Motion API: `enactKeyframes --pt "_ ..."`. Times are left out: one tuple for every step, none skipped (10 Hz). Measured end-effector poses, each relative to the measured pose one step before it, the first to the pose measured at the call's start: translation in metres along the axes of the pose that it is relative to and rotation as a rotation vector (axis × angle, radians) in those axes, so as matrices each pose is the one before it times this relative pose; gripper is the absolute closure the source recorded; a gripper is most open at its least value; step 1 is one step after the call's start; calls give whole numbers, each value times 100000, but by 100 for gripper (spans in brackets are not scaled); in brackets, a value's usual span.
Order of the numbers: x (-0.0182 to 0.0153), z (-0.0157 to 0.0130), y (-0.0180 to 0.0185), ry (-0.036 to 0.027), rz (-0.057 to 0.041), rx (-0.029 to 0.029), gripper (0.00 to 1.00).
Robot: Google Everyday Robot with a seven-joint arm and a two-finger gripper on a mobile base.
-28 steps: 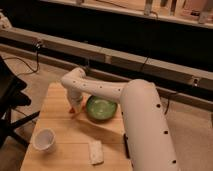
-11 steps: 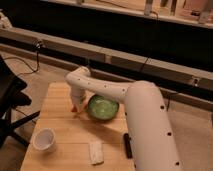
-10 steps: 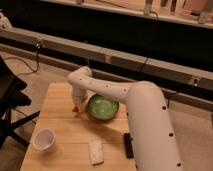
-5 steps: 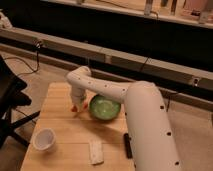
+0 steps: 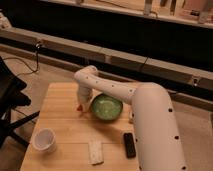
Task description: Drag the pepper across the table
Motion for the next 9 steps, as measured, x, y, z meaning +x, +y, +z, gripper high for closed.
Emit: enactKeyframes --pt "-779 165 -571 -296 510 0 100" --pt "-57 -24 82 -27 581 -140 100" --pt "373 -238 350 -87 619 74 100" --pt "953 -363 756 -188 618 31 100" --pt "868 -237 635 -232 109 63 100" --pt "758 -246 471 -291 784 15 100" --pt "-16 45 -54 -376 355 -119 100" --pt "-557 88 -316 -236 759 -43 100" --pt "-798 160 -271 -188 35 -246 100"
